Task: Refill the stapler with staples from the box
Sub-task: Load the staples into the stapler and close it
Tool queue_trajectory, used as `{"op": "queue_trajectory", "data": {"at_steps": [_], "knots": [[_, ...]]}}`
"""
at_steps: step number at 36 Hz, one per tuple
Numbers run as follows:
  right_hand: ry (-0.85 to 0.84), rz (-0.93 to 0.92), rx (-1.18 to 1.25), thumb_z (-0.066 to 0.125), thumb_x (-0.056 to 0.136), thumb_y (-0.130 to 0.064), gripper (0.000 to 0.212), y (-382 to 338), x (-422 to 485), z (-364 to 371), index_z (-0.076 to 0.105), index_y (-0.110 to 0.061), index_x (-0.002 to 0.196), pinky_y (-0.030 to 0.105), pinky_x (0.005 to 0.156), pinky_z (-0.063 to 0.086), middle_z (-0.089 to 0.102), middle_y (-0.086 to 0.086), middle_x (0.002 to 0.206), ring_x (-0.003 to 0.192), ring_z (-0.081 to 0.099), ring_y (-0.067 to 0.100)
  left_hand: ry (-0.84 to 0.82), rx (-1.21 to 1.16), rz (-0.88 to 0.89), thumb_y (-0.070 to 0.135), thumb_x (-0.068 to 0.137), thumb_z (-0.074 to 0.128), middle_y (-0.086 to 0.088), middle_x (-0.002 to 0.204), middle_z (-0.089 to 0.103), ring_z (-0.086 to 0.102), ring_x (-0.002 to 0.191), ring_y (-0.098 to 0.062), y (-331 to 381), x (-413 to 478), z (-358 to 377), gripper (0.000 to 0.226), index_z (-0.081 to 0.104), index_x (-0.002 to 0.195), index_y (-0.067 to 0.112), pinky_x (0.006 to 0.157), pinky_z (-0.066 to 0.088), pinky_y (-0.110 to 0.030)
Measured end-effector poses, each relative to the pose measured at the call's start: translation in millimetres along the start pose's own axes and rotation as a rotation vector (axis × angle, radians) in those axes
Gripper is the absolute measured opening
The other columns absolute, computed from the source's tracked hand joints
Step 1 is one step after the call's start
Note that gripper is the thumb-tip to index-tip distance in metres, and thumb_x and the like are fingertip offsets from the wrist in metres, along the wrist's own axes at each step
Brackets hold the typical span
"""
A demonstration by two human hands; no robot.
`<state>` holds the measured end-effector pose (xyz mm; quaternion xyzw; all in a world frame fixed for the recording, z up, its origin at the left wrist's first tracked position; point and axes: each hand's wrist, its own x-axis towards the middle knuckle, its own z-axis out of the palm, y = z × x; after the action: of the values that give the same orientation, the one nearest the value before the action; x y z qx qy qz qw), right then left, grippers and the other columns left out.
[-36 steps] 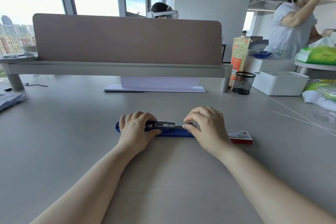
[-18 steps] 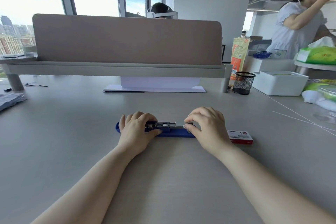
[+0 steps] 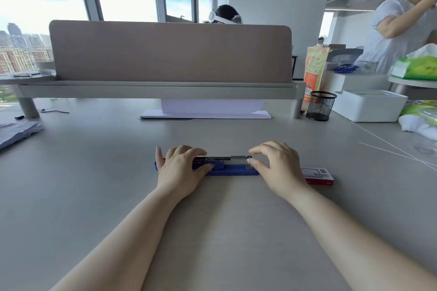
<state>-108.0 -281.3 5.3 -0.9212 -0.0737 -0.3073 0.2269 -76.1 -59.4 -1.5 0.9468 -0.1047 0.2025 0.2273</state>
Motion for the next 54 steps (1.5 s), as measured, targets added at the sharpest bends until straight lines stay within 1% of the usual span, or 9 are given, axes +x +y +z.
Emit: {"op": "queue_trajectory", "data": {"at_steps": [7,14,18,21,24,31,38,46,54], "knots": [[-0.094,0.141,0.076,0.067,0.079,-0.032,0.022,0.3,-2.3,3.1,0.066,-0.024,0.099,0.035,0.090,0.039,0.066,-0.004,0.103,0.104,0.057,0.020,-0.092,-0.001,-0.332,0.071,0.074,0.050,-0.002,0.148,0.030,0.020,0.139,-0.030,-13.4,-8.6,-15.9,0.070,0.039,0.133,0.036,0.115,-0.006,-0.055],[-0.125,0.222,0.171,0.065,0.081,-0.022,0.018,-2.0,-3.8,1.4,0.068,-0.022,0.098,0.041,0.093,0.045,0.071,-0.003,0.101,0.101,0.061,0.021,-0.066,-0.019,-0.452,0.069,0.077,0.046,-0.008,0.140,0.043,0.038,0.131,-0.029,-15.7,-6.5,-17.5,0.068,0.041,0.133,0.031,0.115,0.015,-0.048],[-0.151,0.251,0.239,0.063,0.080,-0.013,0.021,-0.8,-3.6,1.8,0.069,-0.023,0.097,0.040,0.092,0.048,0.071,-0.004,0.097,0.097,0.063,0.020,0.087,-0.304,-0.493,0.056,0.080,0.055,-0.010,0.137,0.044,0.049,0.119,-0.029,-15.5,-3.8,-20.8,0.059,0.045,0.129,0.026,0.106,0.034,-0.043],[-0.183,0.277,0.302,0.062,0.080,-0.009,0.024,-0.6,-3.5,1.7,0.069,-0.027,0.094,0.038,0.091,0.050,0.069,-0.009,0.090,0.093,0.064,0.016,0.268,-0.575,-0.424,0.039,0.083,0.061,-0.007,0.137,0.038,0.052,0.103,-0.020,-10.7,-4.4,-27.7,0.052,0.044,0.130,0.024,0.099,0.039,-0.035],[-0.209,0.293,0.346,0.059,0.082,-0.006,0.026,-3.0,-3.5,1.2,0.069,-0.026,0.095,0.031,0.085,0.049,0.067,-0.010,0.088,0.090,0.064,0.014,0.388,-0.831,-0.298,0.026,0.086,0.061,-0.002,0.141,0.038,0.050,0.115,-0.009,-1.3,-3.3,-32.9,0.050,0.042,0.132,0.027,0.107,0.039,-0.037],[-0.187,0.358,0.557,0.055,0.085,0.002,0.027,-5.8,-3.5,-2.5,0.068,-0.013,0.103,0.022,0.084,0.045,0.067,-0.003,0.089,0.087,0.062,0.012,0.198,-1.215,-0.037,0.009,0.091,0.054,0.018,0.145,0.037,0.043,0.128,0.002,25.9,-13.5,-39.3,0.058,0.032,0.138,0.037,0.105,0.038,-0.029],[-0.089,0.412,0.606,0.047,0.087,0.004,0.032,3.6,-2.6,-0.9,0.064,-0.021,0.097,0.022,0.078,0.042,0.068,0.003,0.097,0.094,0.061,0.018,0.035,-0.938,-0.010,0.023,0.094,0.049,0.018,0.133,0.049,0.051,0.120,-0.001,34.1,-19.1,-25.5,0.042,0.041,0.134,0.031,0.091,0.042,-0.008],[-0.055,0.242,0.441,0.043,0.087,0.003,0.035,2.2,-3.8,-4.9,0.064,-0.017,0.107,0.025,0.087,0.041,0.064,0.002,0.105,0.099,0.057,0.017,-0.015,-0.280,0.239,0.032,0.092,0.048,0.011,0.134,0.054,0.049,0.123,-0.012,21.7,-14.9,-8.7,0.034,0.054,0.125,0.029,0.106,0.029,-0.029],[0.043,-0.054,0.077,0.045,0.077,0.009,0.049,0.1,-4.6,-7.2,0.072,-0.026,0.100,0.037,0.086,0.036,0.062,0.006,0.118,0.104,0.052,0.032,-0.053,-0.074,0.301,0.054,0.081,0.025,0.011,0.131,0.053,0.049,0.118,-0.018,20.3,-15.4,1.6,0.054,0.050,0.126,0.038,0.107,0.027,-0.037]]}}
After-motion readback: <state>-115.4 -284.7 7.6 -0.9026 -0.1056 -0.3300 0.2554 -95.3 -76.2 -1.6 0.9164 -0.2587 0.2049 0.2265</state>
